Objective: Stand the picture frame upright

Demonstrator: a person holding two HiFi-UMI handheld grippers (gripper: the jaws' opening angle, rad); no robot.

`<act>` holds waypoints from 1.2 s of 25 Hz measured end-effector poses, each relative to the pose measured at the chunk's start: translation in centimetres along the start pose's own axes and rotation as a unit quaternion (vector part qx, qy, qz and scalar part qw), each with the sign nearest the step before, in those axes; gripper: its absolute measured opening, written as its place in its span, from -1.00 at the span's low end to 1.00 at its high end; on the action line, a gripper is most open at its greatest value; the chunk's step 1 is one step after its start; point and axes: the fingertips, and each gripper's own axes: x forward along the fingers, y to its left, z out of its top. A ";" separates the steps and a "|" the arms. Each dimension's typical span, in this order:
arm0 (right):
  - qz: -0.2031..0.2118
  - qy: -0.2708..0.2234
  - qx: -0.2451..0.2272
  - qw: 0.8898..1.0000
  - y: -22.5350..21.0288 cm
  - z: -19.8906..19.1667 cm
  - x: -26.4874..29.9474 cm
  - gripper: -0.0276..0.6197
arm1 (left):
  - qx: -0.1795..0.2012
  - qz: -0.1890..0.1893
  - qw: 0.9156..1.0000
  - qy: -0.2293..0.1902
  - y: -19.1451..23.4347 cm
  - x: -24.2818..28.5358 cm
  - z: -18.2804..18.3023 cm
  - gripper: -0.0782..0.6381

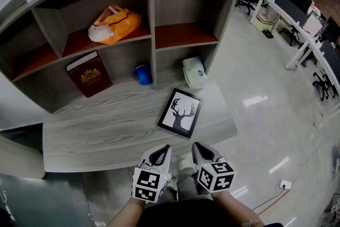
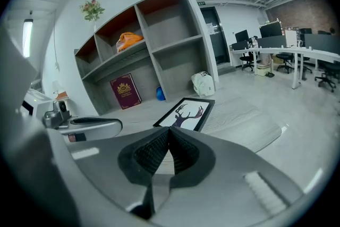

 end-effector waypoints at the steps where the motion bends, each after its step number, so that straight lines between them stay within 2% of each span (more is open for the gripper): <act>1: -0.001 -0.001 0.002 1.000 -0.4 0.3 0.4 -0.92 | 0.000 0.000 1.000 -0.001 0.2 0.4 0.2 -0.79; 6: 0.010 0.006 0.009 1.000 -1.8 1.9 2.3 -0.92 | -0.005 -0.006 1.000 0.001 1.2 2.6 1.1 -0.79; 12: 0.009 0.008 0.020 1.000 -4.5 3.5 4.0 -0.92 | 0.011 -0.013 1.000 0.014 1.6 6.2 2.5 -0.71; 18: 0.018 0.014 0.038 0.999 -6.4 4.4 5.8 -0.92 | 0.024 -0.016 0.999 0.027 2.0 9.3 3.4 -0.73; 23: 0.016 0.030 0.039 0.999 -7.6 4.4 7.5 -0.92 | 0.036 -0.007 0.998 0.044 3.2 11.2 3.5 -0.79; 27: 0.018 0.047 0.043 0.998 -8.7 4.3 8.9 -0.87 | 0.032 -0.004 0.998 0.056 4.3 12.5 3.5 -0.79; 30: 0.016 0.055 0.053 0.997 -9.5 4.2 10.0 -0.84 | 0.038 0.012 0.997 0.065 5.5 13.5 3.4 -0.76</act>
